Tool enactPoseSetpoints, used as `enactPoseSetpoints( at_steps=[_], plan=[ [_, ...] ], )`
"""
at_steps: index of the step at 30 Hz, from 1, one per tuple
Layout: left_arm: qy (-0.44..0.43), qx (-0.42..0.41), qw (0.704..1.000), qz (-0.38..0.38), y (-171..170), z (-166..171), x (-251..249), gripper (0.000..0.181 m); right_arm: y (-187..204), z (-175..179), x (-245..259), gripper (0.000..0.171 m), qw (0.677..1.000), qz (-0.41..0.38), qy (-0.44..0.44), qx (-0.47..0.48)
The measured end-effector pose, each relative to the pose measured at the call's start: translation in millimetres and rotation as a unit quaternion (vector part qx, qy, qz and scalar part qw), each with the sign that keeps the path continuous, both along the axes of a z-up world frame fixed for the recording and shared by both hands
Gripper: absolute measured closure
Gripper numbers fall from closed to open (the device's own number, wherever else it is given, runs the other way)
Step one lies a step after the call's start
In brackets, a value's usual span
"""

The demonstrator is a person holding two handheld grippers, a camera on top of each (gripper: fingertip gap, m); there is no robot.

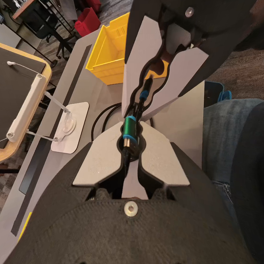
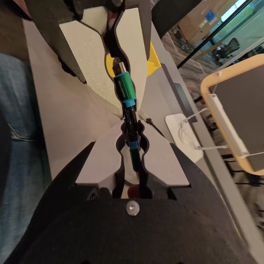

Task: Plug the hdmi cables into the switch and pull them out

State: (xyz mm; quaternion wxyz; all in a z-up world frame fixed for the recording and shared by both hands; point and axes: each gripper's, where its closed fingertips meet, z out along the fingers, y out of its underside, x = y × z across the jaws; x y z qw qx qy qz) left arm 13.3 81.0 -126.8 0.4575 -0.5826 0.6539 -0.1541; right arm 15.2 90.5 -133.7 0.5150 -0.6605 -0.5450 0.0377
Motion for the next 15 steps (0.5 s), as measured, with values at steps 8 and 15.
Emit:
enactPoseSetpoints(
  at_steps=[8,15],
  plan=[
    [-0.020,-0.029,0.999,-0.005,6,15,-12,0.144,-6,14,1,0.164,0.966,0.036,0.219,-0.136],
    [0.029,-0.041,0.999,-0.006,2,-3,-14,0.175,-7,0,-4,0.162,0.956,0.044,0.224,-0.184]
  ],
)
